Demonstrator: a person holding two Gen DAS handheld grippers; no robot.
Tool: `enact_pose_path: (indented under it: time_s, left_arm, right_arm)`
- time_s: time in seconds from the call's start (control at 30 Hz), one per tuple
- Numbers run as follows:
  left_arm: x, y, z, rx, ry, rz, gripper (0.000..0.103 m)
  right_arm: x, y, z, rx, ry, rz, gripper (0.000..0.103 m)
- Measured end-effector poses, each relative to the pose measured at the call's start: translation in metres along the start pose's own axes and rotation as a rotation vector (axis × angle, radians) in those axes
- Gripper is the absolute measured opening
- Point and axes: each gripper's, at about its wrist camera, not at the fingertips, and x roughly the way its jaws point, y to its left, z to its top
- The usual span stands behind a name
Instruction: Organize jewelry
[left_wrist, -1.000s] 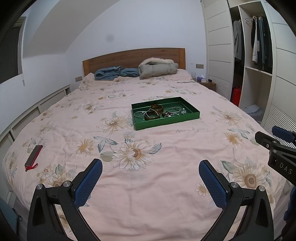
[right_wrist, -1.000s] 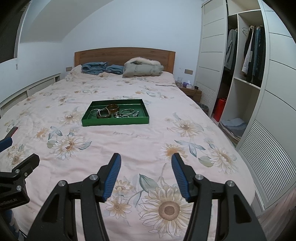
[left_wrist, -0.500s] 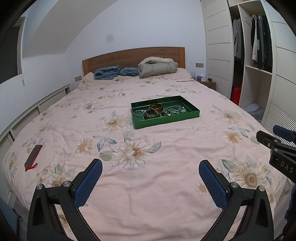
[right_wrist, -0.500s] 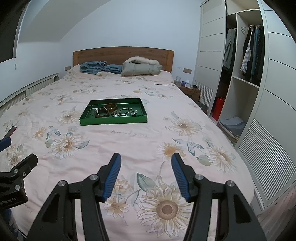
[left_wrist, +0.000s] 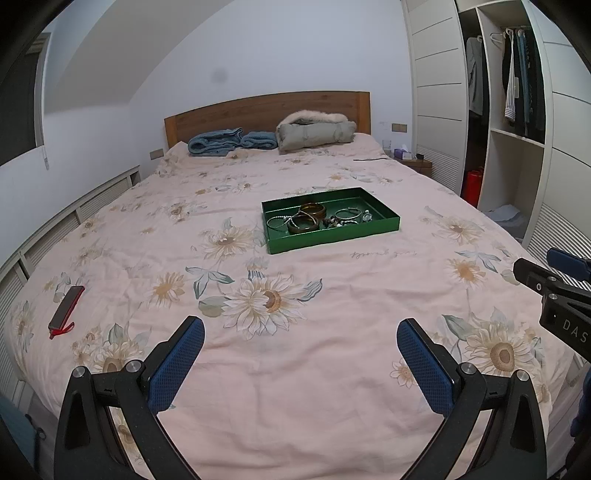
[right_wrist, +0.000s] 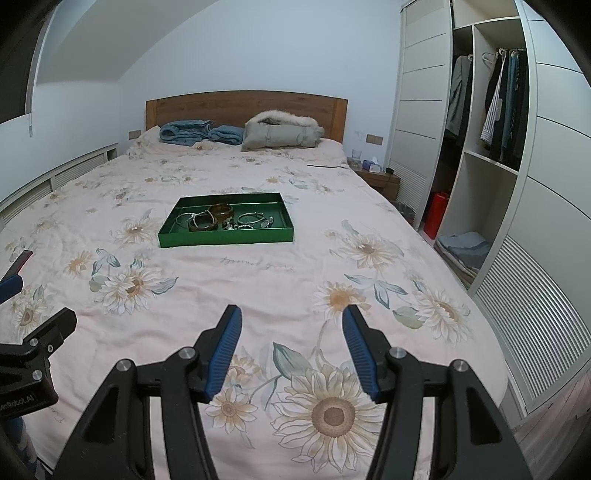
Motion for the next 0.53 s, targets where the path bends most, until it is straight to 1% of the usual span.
enact_pose_path:
  time_s: [0.53]
  left_arm:
    - [0.0016,0.0020,-0.0025,-0.011,0.005,0.006,0.102]
  right_arm:
    - [0.0006,-0.0009,-0.0007,0.001,0.000,0.000,0.055]
